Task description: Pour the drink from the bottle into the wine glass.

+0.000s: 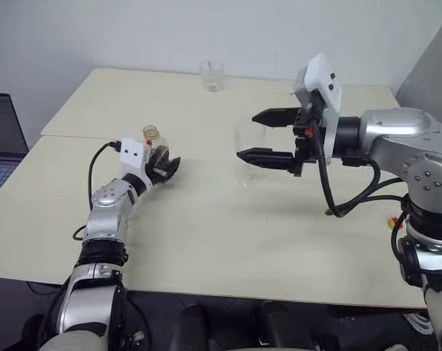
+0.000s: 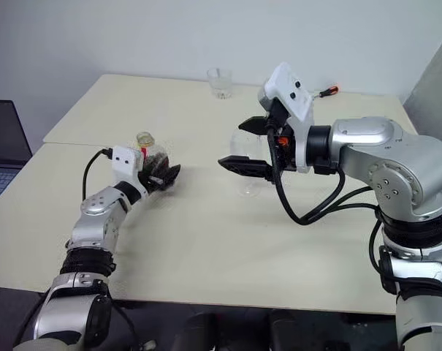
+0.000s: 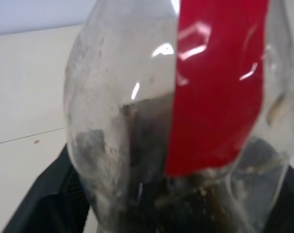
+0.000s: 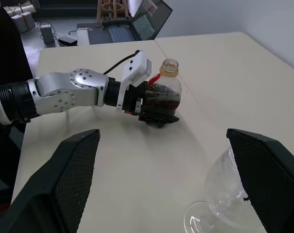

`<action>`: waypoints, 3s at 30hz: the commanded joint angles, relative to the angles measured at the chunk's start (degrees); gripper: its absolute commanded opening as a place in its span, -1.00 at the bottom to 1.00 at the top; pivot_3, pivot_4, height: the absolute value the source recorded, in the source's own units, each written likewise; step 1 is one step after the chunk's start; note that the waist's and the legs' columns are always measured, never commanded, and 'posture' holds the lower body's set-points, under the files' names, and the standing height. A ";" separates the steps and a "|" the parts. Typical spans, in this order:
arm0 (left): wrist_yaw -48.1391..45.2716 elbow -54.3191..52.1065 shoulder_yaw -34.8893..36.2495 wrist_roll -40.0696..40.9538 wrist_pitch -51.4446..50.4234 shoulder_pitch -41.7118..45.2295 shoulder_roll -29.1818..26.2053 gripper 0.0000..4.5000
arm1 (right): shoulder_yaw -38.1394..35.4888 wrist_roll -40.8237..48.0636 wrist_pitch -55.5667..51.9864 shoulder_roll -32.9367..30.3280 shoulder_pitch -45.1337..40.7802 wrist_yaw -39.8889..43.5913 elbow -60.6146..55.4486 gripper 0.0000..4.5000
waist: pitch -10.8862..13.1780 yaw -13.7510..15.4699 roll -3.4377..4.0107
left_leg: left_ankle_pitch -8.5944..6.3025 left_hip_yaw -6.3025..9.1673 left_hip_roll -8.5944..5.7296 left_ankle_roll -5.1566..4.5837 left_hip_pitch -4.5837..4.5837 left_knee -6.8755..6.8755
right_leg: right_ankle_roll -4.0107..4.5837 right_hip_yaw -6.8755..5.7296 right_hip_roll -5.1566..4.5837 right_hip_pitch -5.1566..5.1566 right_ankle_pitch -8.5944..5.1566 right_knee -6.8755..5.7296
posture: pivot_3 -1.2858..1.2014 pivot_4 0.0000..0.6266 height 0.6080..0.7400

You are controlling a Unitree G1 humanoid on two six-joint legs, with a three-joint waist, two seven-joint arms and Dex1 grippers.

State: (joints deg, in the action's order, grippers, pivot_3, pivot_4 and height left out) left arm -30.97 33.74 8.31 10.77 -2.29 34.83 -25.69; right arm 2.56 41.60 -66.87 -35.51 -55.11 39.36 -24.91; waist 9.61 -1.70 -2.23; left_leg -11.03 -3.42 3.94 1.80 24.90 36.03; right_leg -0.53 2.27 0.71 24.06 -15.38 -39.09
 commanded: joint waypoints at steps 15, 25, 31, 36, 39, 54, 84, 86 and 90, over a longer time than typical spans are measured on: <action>-8.28 4.69 -0.01 0.09 6.09 12.92 -4.31 -0.67 | -15.44 -0.27 4.61 -1.55 18.39 -8.16 -8.83 1.00 | 0.07 0.57 -0.23 | 0.00 0.04 -0.03 0.01 0.13 0.00 | 0.00 -0.04 -0.01 -0.01 0.00 0.06 | 0.03 -0.52 1.00; -9.30 21.53 -10.75 -13.59 24.01 33.89 -2.91 -0.67 | -8.74 -15.58 27.77 8.23 42.89 -16.51 -16.18 1.00 | 0.12 1.15 -0.22 | 0.00 0.01 -0.24 0.00 0.11 0.07 | -0.46 -0.07 0.00 -0.02 -0.09 0.09 | 0.03 -0.52 1.00; -3.55 30.39 -17.09 -22.79 34.00 39.75 -1.85 -0.67 | -4.30 -19.27 31.23 12.80 46.16 -20.53 -17.32 1.00 | 0.13 0.05 -0.21 | 0.00 0.04 -0.19 0.00 0.07 0.04 | -0.46 -0.02 0.09 0.03 -0.09 0.01 | 0.03 -0.52 1.00; 1.22 34.76 -21.46 -29.14 37.93 41.62 -0.98 -0.67 | -2.73 -20.14 31.58 12.81 47.21 -20.30 -17.94 1.00 | 0.13 0.07 -0.22 | 0.00 -0.02 -0.22 0.01 0.09 0.03 | -0.46 0.02 0.06 0.03 -0.09 0.06 | 0.03 -0.52 1.00; 3.15 36.12 -22.96 -31.44 38.76 42.54 -0.56 -0.67 | -2.97 -20.50 31.53 12.37 47.28 -20.24 -18.26 1.00 | 0.13 0.06 -0.22 | 0.00 -0.04 -0.23 0.01 0.09 0.05 | -0.46 0.02 0.02 0.03 -0.09 0.05 | 0.03 -0.52 1.00; 15.35 38.53 -32.35 -45.18 41.67 47.12 -1.55 -0.67 | -3.50 -21.31 32.88 10.48 47.88 -19.75 -18.35 1.00 | 0.14 0.09 -0.22 | 0.00 0.00 -0.24 0.01 0.08 0.05 | -0.46 -0.01 0.03 0.02 -0.09 0.01 | 0.03 -0.52 1.00; 22.19 38.75 -37.30 -52.63 43.44 51.74 -3.57 -0.67 | -4.41 -22.93 28.44 8.56 45.79 -21.07 -20.76 1.00 | 0.13 0.12 -0.22 | 0.01 -0.02 -0.26 0.01 0.07 0.09 | -0.46 0.00 0.01 0.02 -0.09 -0.03 | 0.03 -0.52 1.00; 22.13 38.87 -37.56 -52.82 43.43 51.80 -3.68 -0.67 | -4.59 -22.79 28.23 8.68 45.79 -21.46 -20.90 1.00 | 0.13 0.12 -0.22 | 0.01 -0.02 -0.26 0.01 0.06 0.09 | -0.46 0.01 0.00 0.01 -0.09 -0.03 | 0.03 -0.52 1.00; 21.85 39.17 -37.94 -53.26 43.26 51.83 -4.02 -0.67 | -4.78 -22.58 27.85 8.57 46.31 -21.53 -21.18 1.00 | 0.13 0.12 -0.22 | 0.01 -0.02 -0.26 0.01 0.06 0.09 | -0.45 0.00 0.01 0.02 -0.09 -0.05 | 0.03 -0.52 1.00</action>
State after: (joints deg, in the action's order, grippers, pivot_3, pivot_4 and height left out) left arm -10.06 74.16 -29.89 -42.77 40.64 84.48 -28.80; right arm -0.89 19.07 -39.33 -26.74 -8.42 18.29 -43.38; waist 9.74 -1.59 -2.46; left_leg -11.02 -3.44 3.68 1.82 24.96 36.12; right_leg -0.98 2.27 0.72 24.08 -15.47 -39.13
